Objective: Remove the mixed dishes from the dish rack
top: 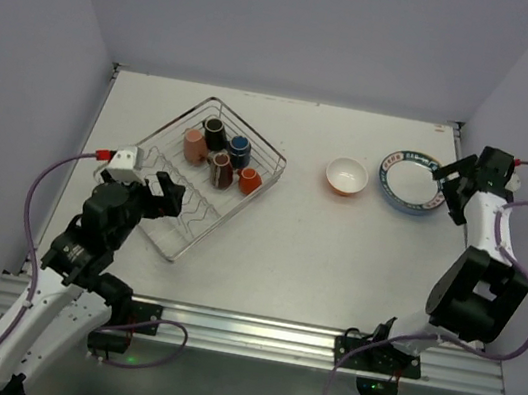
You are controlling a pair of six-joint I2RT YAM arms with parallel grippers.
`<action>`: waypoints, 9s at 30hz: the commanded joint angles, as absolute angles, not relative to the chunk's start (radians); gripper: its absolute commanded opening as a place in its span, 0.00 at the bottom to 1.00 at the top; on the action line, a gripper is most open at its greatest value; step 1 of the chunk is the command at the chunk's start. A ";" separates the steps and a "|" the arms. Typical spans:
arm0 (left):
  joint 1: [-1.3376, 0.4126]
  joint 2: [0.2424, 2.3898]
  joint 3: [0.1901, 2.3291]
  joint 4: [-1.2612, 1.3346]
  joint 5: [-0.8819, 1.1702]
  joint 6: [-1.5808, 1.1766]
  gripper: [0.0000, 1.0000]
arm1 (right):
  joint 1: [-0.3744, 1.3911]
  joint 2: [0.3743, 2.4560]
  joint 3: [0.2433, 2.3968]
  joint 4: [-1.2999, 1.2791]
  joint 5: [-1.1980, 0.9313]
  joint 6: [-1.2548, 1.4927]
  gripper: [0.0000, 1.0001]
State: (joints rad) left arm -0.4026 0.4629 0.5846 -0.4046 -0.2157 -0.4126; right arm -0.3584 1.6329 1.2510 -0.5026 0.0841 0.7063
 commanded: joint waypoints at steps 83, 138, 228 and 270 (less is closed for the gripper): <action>-0.453 1.850 1.451 -0.584 -0.232 -0.407 0.59 | 0.137 1.094 0.992 -0.318 -0.224 0.423 0.99; -0.647 0.821 0.531 0.600 0.279 -1.411 0.00 | 0.457 0.897 0.693 0.497 -0.818 0.741 0.81; -0.693 0.945 1.000 -0.649 -0.638 -0.443 1.00 | 0.653 1.576 1.351 -0.779 0.104 0.225 0.62; -0.213 1.913 1.592 -0.681 -0.359 -0.827 0.89 | 0.644 0.953 0.927 -0.367 0.514 0.388 0.99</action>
State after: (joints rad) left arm -0.2260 1.9350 1.6192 -0.7593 -0.3977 -0.8276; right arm 0.6453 0.9573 0.9245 -0.4198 0.4847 0.3840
